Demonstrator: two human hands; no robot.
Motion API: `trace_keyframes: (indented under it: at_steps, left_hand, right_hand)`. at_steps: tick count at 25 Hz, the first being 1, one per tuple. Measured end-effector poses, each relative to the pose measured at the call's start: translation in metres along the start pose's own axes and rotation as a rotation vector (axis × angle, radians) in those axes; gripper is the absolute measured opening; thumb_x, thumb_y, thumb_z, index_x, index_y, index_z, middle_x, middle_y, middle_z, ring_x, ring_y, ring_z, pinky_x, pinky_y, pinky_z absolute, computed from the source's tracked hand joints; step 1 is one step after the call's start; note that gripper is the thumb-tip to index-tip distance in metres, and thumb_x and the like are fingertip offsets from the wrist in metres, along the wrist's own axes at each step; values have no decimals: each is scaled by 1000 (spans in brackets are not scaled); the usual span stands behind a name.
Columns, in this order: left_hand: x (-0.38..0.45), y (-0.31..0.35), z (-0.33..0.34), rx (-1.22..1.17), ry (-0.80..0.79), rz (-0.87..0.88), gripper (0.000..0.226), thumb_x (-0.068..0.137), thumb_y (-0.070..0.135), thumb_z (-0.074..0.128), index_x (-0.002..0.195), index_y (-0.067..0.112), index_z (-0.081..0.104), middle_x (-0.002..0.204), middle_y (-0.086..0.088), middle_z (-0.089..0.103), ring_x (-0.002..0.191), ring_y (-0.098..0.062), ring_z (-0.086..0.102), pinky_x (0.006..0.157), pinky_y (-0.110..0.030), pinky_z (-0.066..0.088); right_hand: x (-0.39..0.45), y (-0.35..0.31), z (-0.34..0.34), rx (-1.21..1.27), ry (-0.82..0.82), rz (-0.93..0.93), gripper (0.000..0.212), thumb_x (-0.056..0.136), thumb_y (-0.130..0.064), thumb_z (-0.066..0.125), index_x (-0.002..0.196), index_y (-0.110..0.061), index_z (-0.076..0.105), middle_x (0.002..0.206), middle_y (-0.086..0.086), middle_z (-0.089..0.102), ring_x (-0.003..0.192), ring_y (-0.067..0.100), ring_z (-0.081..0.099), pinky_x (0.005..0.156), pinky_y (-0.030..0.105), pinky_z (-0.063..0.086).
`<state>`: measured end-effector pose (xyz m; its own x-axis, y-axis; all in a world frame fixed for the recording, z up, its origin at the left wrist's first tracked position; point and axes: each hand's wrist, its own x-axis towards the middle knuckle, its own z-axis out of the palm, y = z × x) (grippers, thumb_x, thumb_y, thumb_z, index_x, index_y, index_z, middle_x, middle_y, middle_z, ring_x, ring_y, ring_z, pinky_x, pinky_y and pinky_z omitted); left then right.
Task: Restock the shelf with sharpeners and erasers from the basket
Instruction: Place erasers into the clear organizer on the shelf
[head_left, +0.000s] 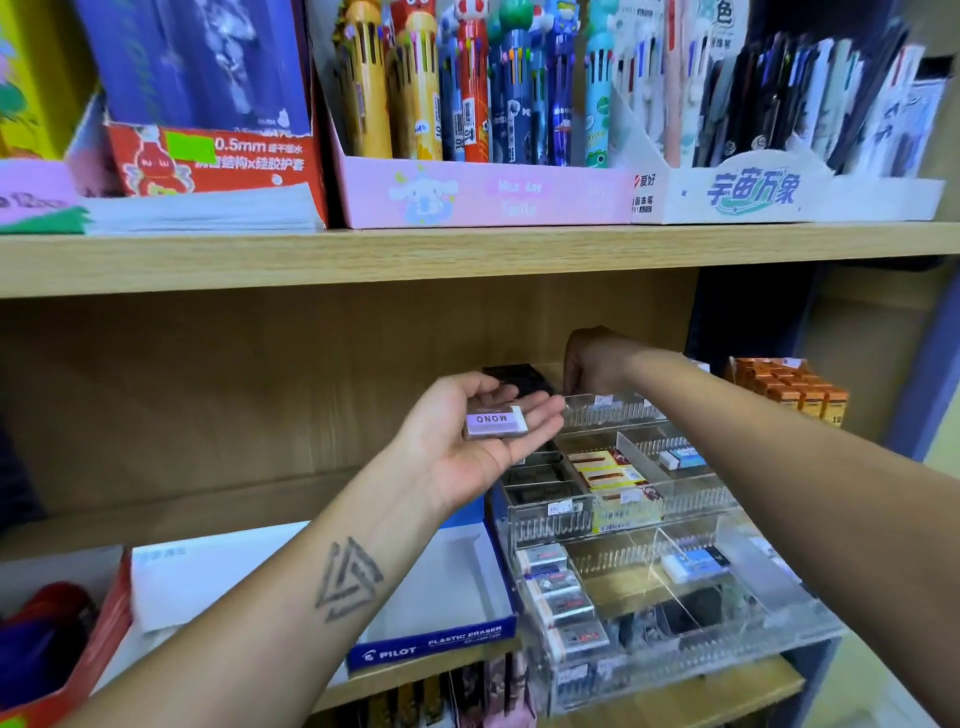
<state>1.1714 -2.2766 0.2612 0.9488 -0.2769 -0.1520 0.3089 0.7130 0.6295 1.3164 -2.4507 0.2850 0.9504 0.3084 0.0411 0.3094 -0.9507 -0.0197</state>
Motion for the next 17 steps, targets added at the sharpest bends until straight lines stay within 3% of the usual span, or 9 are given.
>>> trace_keyframes:
  at_steps: [3, 5, 7, 9, 12, 14, 16, 17]
  left_hand:
    - [-6, -4, -2, 33, 42, -2, 18, 98, 11, 44, 98, -4, 54, 117, -40, 60, 106, -52, 63, 97, -60, 47]
    - [-11, -7, -2, 81, 41, -6, 31, 100, 18, 41, 110, -8, 54, 120, -38, 60, 108, -51, 63, 101, -59, 45]
    - [-17, -12, 1, 111, 19, -14, 40, 101, 24, 35, 115, -5, 58, 110, -31, 68, 98, -42, 69, 93, -56, 49]
    - [-23, -17, 3, 109, 16, -27, 46, 102, 32, 32, 116, -1, 60, 94, -24, 70, 81, -34, 71, 84, -49, 52]
    - [-29, -24, 2, 177, -42, -91, 56, 102, 40, 29, 134, 0, 53, 115, -25, 65, 108, -39, 63, 103, -56, 43]
    - [-33, -29, 2, 303, -45, -136, 57, 103, 38, 26, 132, -1, 54, 126, -25, 63, 119, -42, 59, 105, -59, 41]
    - [-36, -32, 5, 436, -1, -150, 47, 102, 30, 30, 119, 0, 62, 108, -21, 69, 98, -36, 67, 87, -42, 53]
    - [-38, -34, 7, 478, 18, -140, 38, 101, 24, 35, 111, 2, 64, 96, -17, 69, 82, -29, 66, 74, -32, 51]
  right_hand:
    - [-33, -8, -6, 249, 286, -8, 17, 89, -11, 64, 98, -20, 77, 101, -4, 73, 88, 13, 65, 66, 18, 48]
    - [-76, -27, -6, 548, 433, -169, 14, 88, -14, 68, 97, -21, 76, 88, -11, 70, 82, 7, 64, 68, 16, 45]
    - [-120, -49, 1, 625, 368, -390, 21, 82, -22, 79, 102, -18, 77, 87, -9, 70, 76, 4, 63, 69, 16, 47]
    - [-144, -63, 16, 458, 334, -473, 36, 78, -35, 82, 109, -19, 75, 91, -4, 65, 76, 7, 61, 70, 18, 46]
    - [-156, -61, 26, 454, 406, -428, 32, 79, -29, 81, 110, -21, 76, 90, -2, 58, 75, 7, 56, 69, 16, 40]
    - [-165, -52, 25, 508, 409, -414, 31, 81, -21, 79, 112, -22, 75, 89, -1, 55, 78, 9, 56, 71, 16, 40]
    - [-175, -40, 22, 518, 390, -439, 31, 84, -16, 76, 114, -24, 74, 88, -1, 57, 79, 11, 58, 71, 18, 44]
    - [-179, -35, 21, 508, 374, -458, 31, 86, -13, 74, 115, -24, 74, 88, -3, 59, 81, 11, 61, 74, 21, 47]
